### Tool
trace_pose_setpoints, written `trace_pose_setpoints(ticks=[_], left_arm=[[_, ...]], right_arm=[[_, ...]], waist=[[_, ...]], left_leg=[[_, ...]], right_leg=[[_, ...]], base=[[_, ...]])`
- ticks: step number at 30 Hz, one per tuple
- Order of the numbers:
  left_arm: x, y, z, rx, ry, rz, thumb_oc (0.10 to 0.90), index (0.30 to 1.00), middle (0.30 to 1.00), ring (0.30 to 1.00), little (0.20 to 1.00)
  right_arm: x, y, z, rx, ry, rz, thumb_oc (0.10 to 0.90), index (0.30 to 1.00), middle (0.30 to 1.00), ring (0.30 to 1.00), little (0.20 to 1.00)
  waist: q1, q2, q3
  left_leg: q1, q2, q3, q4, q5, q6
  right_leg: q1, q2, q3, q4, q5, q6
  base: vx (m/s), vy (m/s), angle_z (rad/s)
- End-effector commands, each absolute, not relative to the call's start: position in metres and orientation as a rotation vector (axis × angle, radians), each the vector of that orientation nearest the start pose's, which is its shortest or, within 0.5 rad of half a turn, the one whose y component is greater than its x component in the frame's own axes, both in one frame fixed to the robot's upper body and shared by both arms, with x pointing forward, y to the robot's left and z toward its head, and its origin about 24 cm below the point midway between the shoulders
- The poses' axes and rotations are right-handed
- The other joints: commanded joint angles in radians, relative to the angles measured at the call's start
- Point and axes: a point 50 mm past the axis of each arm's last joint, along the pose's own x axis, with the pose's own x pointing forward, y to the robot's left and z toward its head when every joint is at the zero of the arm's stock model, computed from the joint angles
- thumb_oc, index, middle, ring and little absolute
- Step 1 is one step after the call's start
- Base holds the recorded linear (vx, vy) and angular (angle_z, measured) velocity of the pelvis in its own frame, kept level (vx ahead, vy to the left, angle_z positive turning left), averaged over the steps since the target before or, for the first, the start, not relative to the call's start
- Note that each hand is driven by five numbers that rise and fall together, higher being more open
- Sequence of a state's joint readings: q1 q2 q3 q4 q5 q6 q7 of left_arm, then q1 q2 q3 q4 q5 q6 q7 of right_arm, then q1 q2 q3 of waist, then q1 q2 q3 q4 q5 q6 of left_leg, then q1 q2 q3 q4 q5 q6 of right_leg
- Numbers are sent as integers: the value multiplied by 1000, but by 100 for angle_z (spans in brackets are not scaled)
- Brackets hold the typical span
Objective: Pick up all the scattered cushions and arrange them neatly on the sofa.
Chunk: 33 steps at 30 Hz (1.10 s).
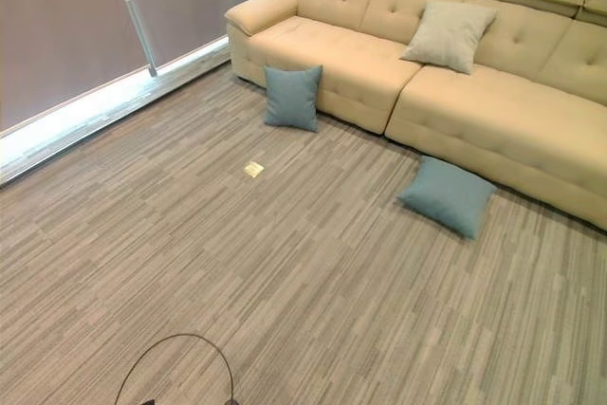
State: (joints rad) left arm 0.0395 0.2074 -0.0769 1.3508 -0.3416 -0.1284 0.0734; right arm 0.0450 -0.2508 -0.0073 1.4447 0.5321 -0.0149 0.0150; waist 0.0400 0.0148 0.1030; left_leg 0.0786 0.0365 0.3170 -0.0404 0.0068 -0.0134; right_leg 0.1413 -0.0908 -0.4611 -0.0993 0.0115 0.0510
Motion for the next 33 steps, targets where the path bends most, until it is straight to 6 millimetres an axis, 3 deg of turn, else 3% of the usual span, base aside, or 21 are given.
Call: trace_pose_setpoints(ticks=[1, 10, 14, 15, 17, 18, 20, 22, 25, 26, 27, 28, 31, 33], left_arm=[[85, 236, -162, 59, 1151, 312, 800, 900, 900, 900, 900], [111, 223, -159, 174, 1105, 171, 800, 900, 900, 900, 900], [123, 218, -156, 196, 1073, 126, 800, 900, 900, 900, 900], [124, 218, -156, 198, 1070, 123, 800, 900, 900, 900, 900], [126, 216, -155, 200, 1062, 110, 800, 900, 900, 900, 900], [128, 214, -155, 206, 1052, 96, 800, 900, 900, 900, 900], [130, 210, -155, 219, 1046, 74, 800, 900, 900, 900, 900], [124, 210, -157, 231, 1064, 70, 800, 900, 900, 900, 900], [111, 215, -160, 255, 1110, 82, 800, 900, 900, 900, 900], [111, 215, -160, 255, 1110, 82, 800, 900, 900, 900, 900], [97, 219, -164, 262, 1171, 93, 800, 900, 900, 900, 900], [88, 230, -164, 296, 1213, 107, 800, 900, 900, 900, 900], [87, 234, -163, 315, 1218, 106, 800, 900, 900, 900, 900], [98, 249, -157, 358, 1186, 143, 800, 900, 900, 900, 900]], right_arm=[[34, -256, -166, 202, 1332, -549, 800, 900, 900, 900, 900], [65, -252, -163, 144, 1254, -456, 800, 900, 900, 900, 900], [77, -252, -161, 99, 1232, -397, 800, 900, 900, 900, 900], [77, -252, -161, 89, 1233, -387, 800, 900, 900, 900, 900], [75, -253, -161, 54, 1249, -356, 800, 900, 900, 900, 900], [73, -253, -162, 24, 1265, -332, 800, 900, 900, 900, 900], [75, -259, -160, -32, 1271, -315, 800, 900, 900, 900, 900], [69, -259, -161, -59, 1296, -300, 800, 900, 900, 900, 900], [69, -251, -163, -89, 1302, -240, 800, 900, 900, 900, 900], [69, -251, -163, -89, 1302, -240, 800, 900, 900, 900, 900], [72, -246, -164, -139, 1302, -188, 800, 900, 900, 900, 900], [79, -243, -163, -154, 1279, -164, 800, 900, 900, 900, 900], [82, -241, -163, -146, 1270, -156, 800, 900, 900, 900, 900], [99, -232, -161, -136, 1213, -123, 800, 900, 900, 900, 900]], waist=[[9, 4, 10], [-7, 5, 32], [-22, 12, 54], [-22, 8, 65], [-18, -3, 89], [-11, -5, 104], [7, -9, 127], [34, -26, 121], [86, -49, 116], [86, -50, 115], [107, -59, 100], [117, -84, 91], [120, -97, 86], [133, -131, 69]], left_leg=[[-63, 109, -50, -47, 41, -103], [-61, 119, -46, -47, 42, -107], [-43, 129, -50, -47, 36, -113], [-49, 132, -45, -20, 36, -114], [-123, 154, -46, 145, -15, -121], [-186, 174, -60, 254, -20, -128], [-257, 175, -92, 341, -5, -127], [-328, 149, -111, 280, -4, -124], [-382, 134, -138, 147, 49, -120], [-382, 133, -138, 146, 49, -120], [-370, 105, -196, 119, 63, -106], [-381, 83, -195, 174, 52, -89], [-380, 73, -184, 200, 28, -72], [-321, 11, -165, 193, -49, -2]], right_leg=[[59, -56, -20, 12, -120, 66], [64, -47, -13, 12, -109, 56], [36, -47, 9, 87, -168, 36], [36, -48, 14, 93, -177, 30], [36, -48, 23, 95, -193, 10], [44, -43, 24, 90, -205, -6], [73, -35, 28, 76, -231, -18], [99, -35, 32, 55, -247, -8], [131, -35, 23, 24, -232, 23], [131, -35, 23, 24, -232, 23], [144, -37, 44, 19, -223, 50], [134, -73, 52, 52, -206, 64], [123, -96, 58, 82, -195, 75], [51, -218, 54, 302, -45, 120]], base=[[0, 0, 0], [10, -43, -1], [96, -104, 0], [115, -139, -1], [41, -156, 1], [84, -153, -5], [138, -77, -8], [280, 27, 1], [269, 91, 0], [271, 199, -6], [404, 301, -24], [404, 301, -42], [240, 223, -35], [459, 454, -12]])
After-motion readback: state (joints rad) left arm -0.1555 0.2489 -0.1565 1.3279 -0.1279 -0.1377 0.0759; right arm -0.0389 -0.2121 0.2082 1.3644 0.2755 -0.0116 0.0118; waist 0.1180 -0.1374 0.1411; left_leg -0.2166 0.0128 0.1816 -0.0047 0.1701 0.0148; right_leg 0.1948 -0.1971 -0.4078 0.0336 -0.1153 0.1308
